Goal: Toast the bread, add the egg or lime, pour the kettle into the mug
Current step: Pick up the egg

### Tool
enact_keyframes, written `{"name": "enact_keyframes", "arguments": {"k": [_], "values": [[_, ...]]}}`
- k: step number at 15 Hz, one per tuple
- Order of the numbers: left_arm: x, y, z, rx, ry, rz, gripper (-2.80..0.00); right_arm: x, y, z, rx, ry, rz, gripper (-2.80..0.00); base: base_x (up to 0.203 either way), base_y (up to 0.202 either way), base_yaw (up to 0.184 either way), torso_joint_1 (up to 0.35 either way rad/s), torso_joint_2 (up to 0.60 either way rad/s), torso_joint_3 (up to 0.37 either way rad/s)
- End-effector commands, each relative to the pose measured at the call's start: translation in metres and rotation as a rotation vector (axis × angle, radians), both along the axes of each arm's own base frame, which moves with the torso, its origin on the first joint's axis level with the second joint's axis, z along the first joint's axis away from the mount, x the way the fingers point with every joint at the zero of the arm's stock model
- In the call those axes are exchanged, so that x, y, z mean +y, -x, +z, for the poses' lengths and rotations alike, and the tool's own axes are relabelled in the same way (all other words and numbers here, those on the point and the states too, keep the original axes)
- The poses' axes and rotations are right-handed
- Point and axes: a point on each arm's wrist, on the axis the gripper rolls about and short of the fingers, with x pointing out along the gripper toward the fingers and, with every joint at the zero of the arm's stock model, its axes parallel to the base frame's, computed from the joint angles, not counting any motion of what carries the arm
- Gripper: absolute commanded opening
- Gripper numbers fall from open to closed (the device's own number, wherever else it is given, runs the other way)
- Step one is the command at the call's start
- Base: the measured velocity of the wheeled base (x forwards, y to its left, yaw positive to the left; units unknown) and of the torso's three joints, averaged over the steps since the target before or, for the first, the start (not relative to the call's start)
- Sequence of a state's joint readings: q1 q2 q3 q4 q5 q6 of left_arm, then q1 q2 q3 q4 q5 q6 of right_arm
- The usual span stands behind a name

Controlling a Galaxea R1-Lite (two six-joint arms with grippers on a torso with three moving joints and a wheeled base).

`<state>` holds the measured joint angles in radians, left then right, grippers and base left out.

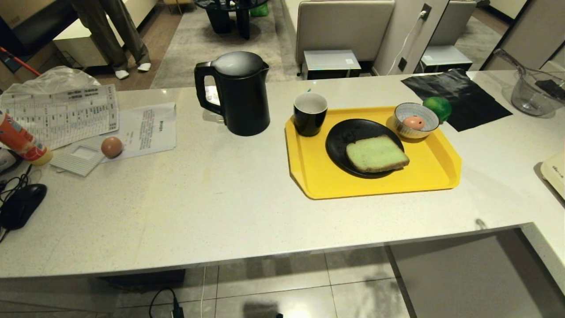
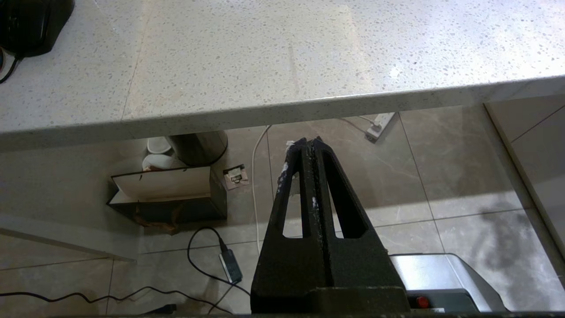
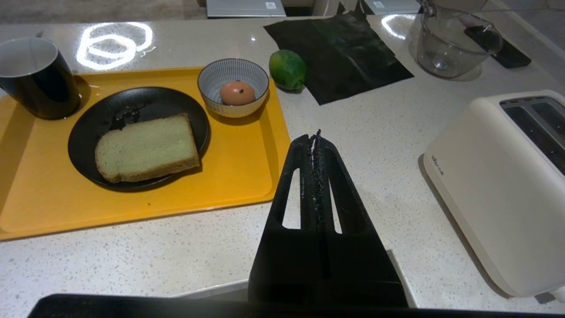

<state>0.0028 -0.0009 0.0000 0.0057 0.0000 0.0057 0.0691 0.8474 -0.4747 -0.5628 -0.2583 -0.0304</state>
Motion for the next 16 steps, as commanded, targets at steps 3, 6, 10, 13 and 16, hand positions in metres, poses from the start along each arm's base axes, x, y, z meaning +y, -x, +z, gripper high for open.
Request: {"name": "enact_keyframes", "arguments": {"k": [3, 6, 10, 13, 16], "values": [[0.000, 0.000, 0.000, 0.001, 0.000, -0.001, -2.80, 0.001, 0.006, 0.008, -0.048, 0.004, 0.035, -2.80, 0.000, 0.000, 0.000, 0.000, 0.00, 0.000], [0.000, 0.000, 0.000, 0.001, 0.000, -0.001, -2.80, 0.003, 0.002, 0.011, -0.051, 0.005, 0.100, -2.80, 0.000, 0.000, 0.000, 0.000, 0.00, 0.000], [0.000, 0.000, 0.000, 0.000, 0.000, 0.000, -2.80, 0.006, -0.013, 0.009, -0.013, -0.031, 0.131, -2.80, 0.000, 0.000, 0.000, 0.000, 0.00, 0.000], [0.000, 0.000, 0.000, 0.001, 0.000, 0.000, -2.80, 0.008, -0.035, 0.010, 0.038, -0.012, 0.125, -2.80, 0.000, 0.000, 0.000, 0.000, 0.00, 0.000], [0.000, 0.000, 0.000, 0.001, 0.000, 0.000, -2.80, 0.007, -0.030, 0.018, 0.033, -0.010, 0.111, -2.80, 0.000, 0.000, 0.000, 0.000, 0.00, 0.000]]}}
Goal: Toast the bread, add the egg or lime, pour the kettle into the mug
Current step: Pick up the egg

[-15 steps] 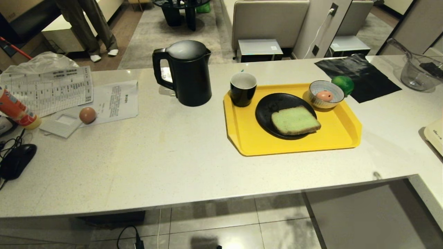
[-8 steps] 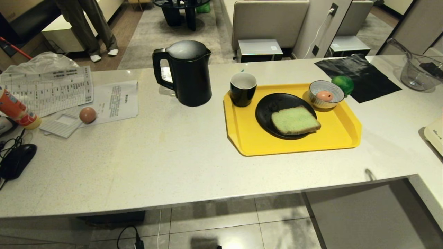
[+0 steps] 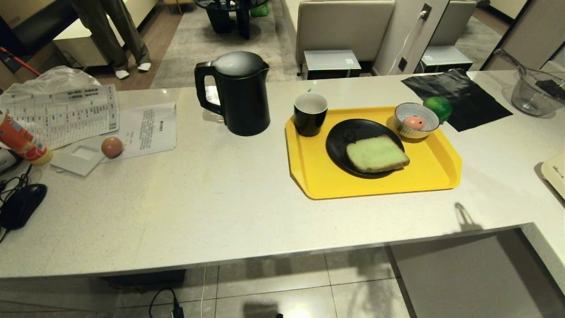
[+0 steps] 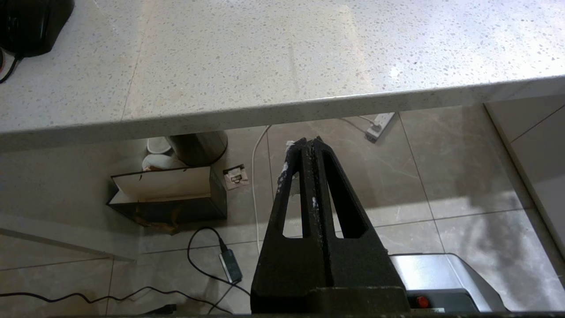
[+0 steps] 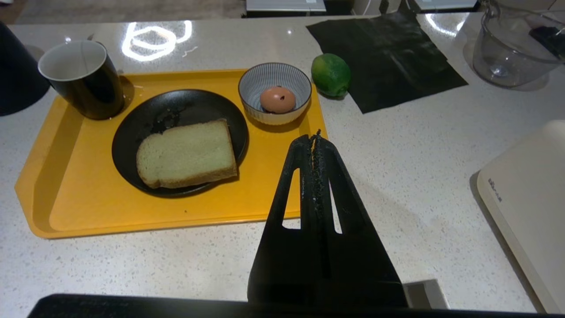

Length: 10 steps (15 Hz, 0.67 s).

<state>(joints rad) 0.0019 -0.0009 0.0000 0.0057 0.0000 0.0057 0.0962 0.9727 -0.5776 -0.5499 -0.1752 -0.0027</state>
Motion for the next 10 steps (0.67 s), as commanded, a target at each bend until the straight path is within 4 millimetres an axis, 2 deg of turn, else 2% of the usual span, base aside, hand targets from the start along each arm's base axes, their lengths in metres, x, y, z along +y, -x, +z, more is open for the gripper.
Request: {"name": "enact_keyframes", "arguments": {"k": [1, 4, 6, 8, 10], "values": [[0.000, 0.000, 0.000, 0.001, 0.000, 0.000, -2.80, -0.001, 0.009, 0.005, 0.001, -0.001, 0.004, -2.80, 0.000, 0.000, 0.000, 0.000, 0.00, 0.000], [0.000, 0.000, 0.000, 0.001, 0.000, 0.000, -2.80, -0.003, 0.034, 0.000, -0.001, 0.004, 0.030, -2.80, 0.000, 0.000, 0.000, 0.000, 0.00, 0.000], [0.000, 0.000, 0.000, 0.001, 0.000, 0.001, -2.80, -0.004, 0.059, -0.008, -0.030, 0.016, 0.101, -2.80, 0.000, 0.000, 0.000, 0.000, 0.00, 0.000], [0.000, 0.000, 0.000, 0.002, 0.000, 0.001, -2.80, -0.005, 0.086, -0.030, -0.046, 0.030, 0.160, -2.80, 0.000, 0.000, 0.000, 0.000, 0.00, 0.000], [0.000, 0.000, 0.000, 0.001, 0.000, 0.001, -2.80, -0.005, 0.103, -0.069, -0.016, 0.041, 0.210, -2.80, 0.000, 0.000, 0.000, 0.000, 0.00, 0.000]]}}
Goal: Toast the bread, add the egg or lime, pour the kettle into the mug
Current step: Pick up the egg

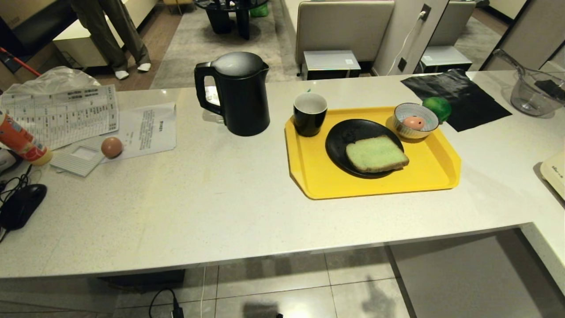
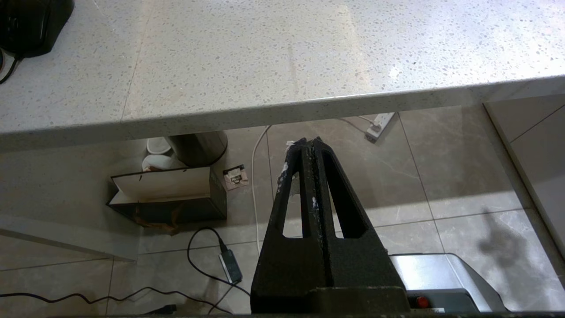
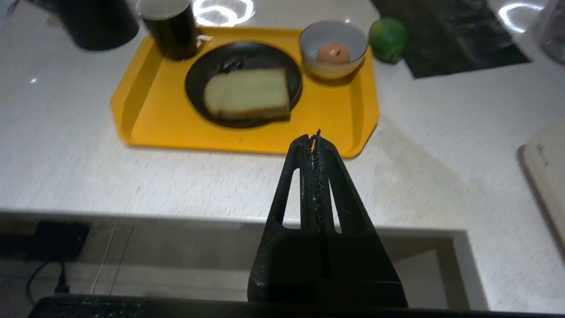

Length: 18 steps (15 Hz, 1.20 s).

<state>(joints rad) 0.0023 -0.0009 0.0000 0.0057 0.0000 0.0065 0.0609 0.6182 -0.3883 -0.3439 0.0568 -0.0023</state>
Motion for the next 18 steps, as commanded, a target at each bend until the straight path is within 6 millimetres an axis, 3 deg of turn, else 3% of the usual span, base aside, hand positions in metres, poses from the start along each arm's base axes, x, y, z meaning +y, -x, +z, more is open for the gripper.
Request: {"name": "enact_keyframes", "arguments": {"k": [1, 4, 8, 14, 18], "values": [[0.000, 0.000, 0.000, 0.001, 0.000, 0.000, -2.80, -0.001, 0.033, -0.040, -0.048, 0.006, 0.029, -2.80, 0.000, 0.000, 0.000, 0.000, 0.00, 0.000], [0.000, 0.000, 0.000, 0.001, 0.000, -0.001, -2.80, -0.001, 0.043, -0.094, -0.037, 0.011, 0.041, -2.80, 0.000, 0.000, 0.000, 0.000, 0.00, 0.000], [0.000, 0.000, 0.000, 0.003, 0.000, 0.001, -2.80, 0.000, 0.052, -0.124, 0.068, 0.024, 0.076, -2.80, 0.000, 0.000, 0.000, 0.000, 0.00, 0.000], [0.000, 0.000, 0.000, 0.001, 0.000, -0.001, -2.80, 0.000, 0.069, -0.130, -0.001, 0.022, 0.088, -2.80, 0.000, 0.000, 0.000, 0.000, 0.00, 0.000], [0.000, 0.000, 0.000, 0.001, 0.000, 0.001, -2.80, -0.003, 0.067, -0.131, -0.046, -0.048, -0.037, -2.80, 0.000, 0.000, 0.000, 0.000, 0.00, 0.000]]}}
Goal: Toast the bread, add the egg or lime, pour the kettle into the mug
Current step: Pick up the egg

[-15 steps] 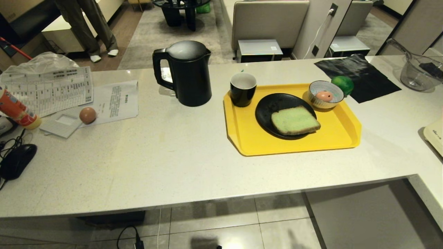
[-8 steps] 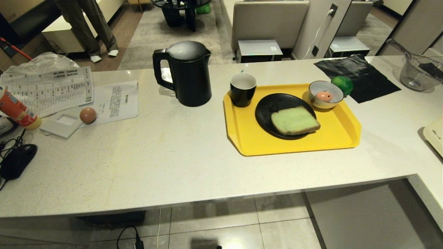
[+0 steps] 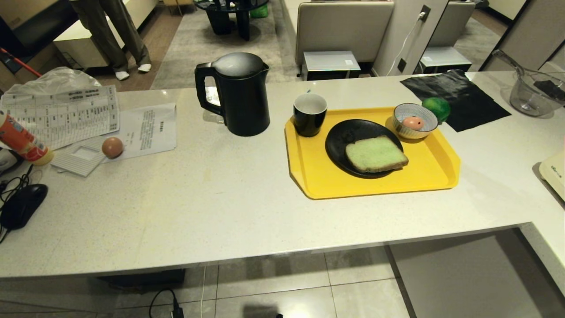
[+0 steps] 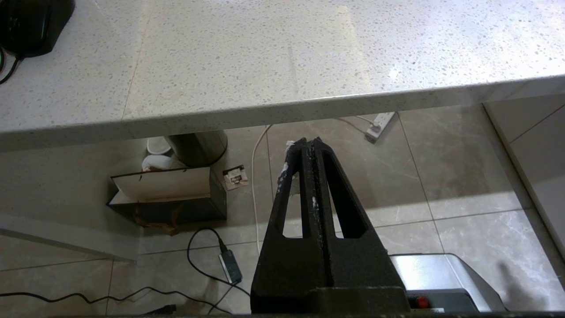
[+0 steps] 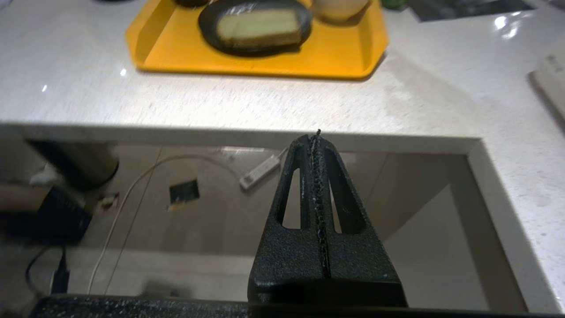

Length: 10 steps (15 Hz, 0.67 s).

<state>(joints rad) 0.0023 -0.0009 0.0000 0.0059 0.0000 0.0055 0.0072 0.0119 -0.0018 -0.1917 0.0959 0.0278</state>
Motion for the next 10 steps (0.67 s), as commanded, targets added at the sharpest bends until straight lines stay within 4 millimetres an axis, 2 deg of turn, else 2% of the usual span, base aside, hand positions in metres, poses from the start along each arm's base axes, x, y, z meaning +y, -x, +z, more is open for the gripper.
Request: {"name": "enact_keyframes", "arguments": {"k": [1, 4, 8, 10], "values": [[0.0000, 0.0000, -0.0001, 0.000, -0.001, 0.000, -2.80, -0.0014, -0.0024, -0.0120, 0.061, -0.068, -0.054, -2.80, 0.000, 0.000, 0.000, 0.000, 0.00, 0.000], [0.0000, -0.0001, -0.0003, 0.001, -0.001, 0.000, -2.80, -0.0021, -0.0029, -0.0168, 0.123, -0.363, -0.047, -2.80, 0.000, 0.000, 0.000, 0.000, 0.00, 0.000], [0.0000, -0.0001, -0.0003, 0.002, -0.001, 0.001, -2.80, -0.0024, -0.0027, -0.0162, 0.146, -1.002, 0.033, -2.80, 0.000, 0.000, 0.000, 0.000, 0.00, 0.000], [0.0000, 0.0000, -0.0001, 0.000, -0.001, -0.001, -2.80, -0.0028, -0.0024, -0.0148, 0.132, -1.079, 0.032, -2.80, 0.000, 0.000, 0.000, 0.000, 0.00, 0.000]]}}
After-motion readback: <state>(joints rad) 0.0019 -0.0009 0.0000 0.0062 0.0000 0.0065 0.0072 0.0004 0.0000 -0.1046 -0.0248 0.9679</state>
